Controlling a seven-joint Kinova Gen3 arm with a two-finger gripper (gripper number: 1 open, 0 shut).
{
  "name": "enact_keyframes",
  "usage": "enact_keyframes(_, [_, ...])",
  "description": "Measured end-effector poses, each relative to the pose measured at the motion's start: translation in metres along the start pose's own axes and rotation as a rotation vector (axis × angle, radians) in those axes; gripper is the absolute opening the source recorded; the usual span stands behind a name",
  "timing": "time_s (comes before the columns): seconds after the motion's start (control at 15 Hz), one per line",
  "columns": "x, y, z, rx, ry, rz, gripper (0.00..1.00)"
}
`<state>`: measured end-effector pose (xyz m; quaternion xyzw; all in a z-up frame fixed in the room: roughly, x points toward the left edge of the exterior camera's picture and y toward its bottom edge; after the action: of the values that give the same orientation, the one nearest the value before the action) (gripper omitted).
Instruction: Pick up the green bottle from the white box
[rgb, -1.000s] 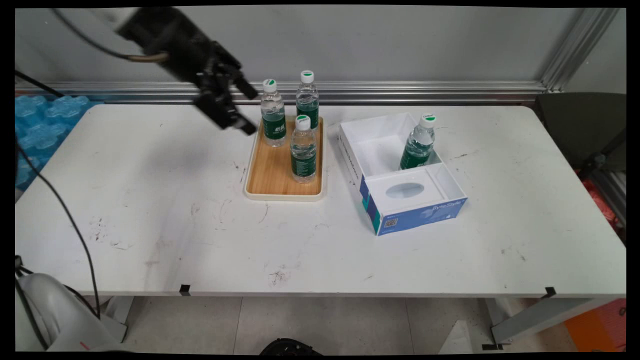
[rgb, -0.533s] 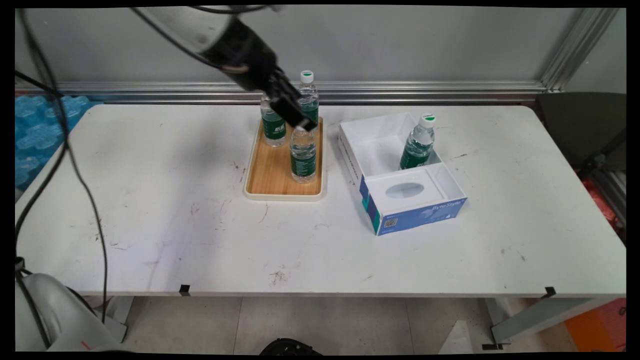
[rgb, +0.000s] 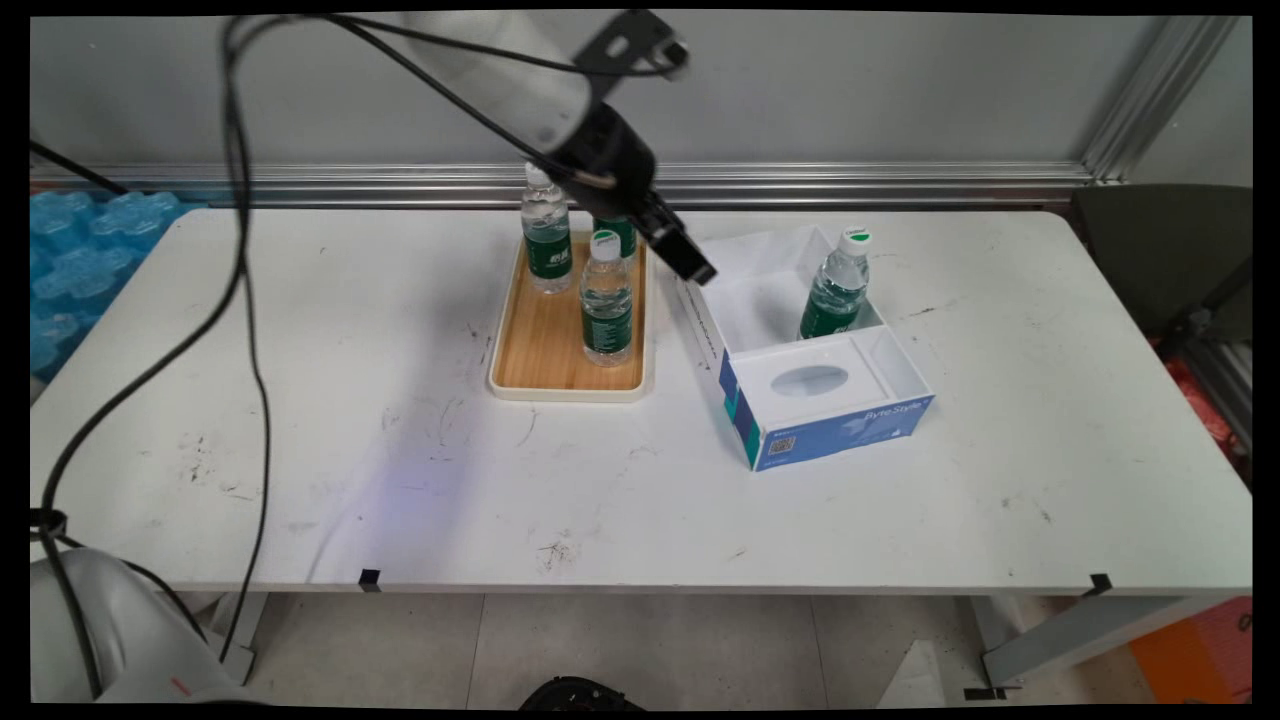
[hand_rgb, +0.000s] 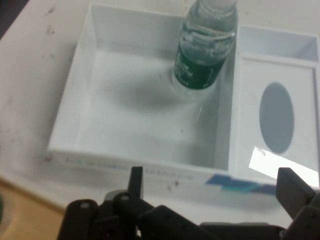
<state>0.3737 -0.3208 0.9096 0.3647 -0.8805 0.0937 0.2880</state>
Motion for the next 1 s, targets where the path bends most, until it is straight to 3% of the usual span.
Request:
enact_keyframes(0.67, [0.041,0.008,0.105,-0.016,0.006,0.023,1.0])
enact_keyframes(1.0, [0.057,0.01,0.141,-0.036,0.018,0.047,1.0])
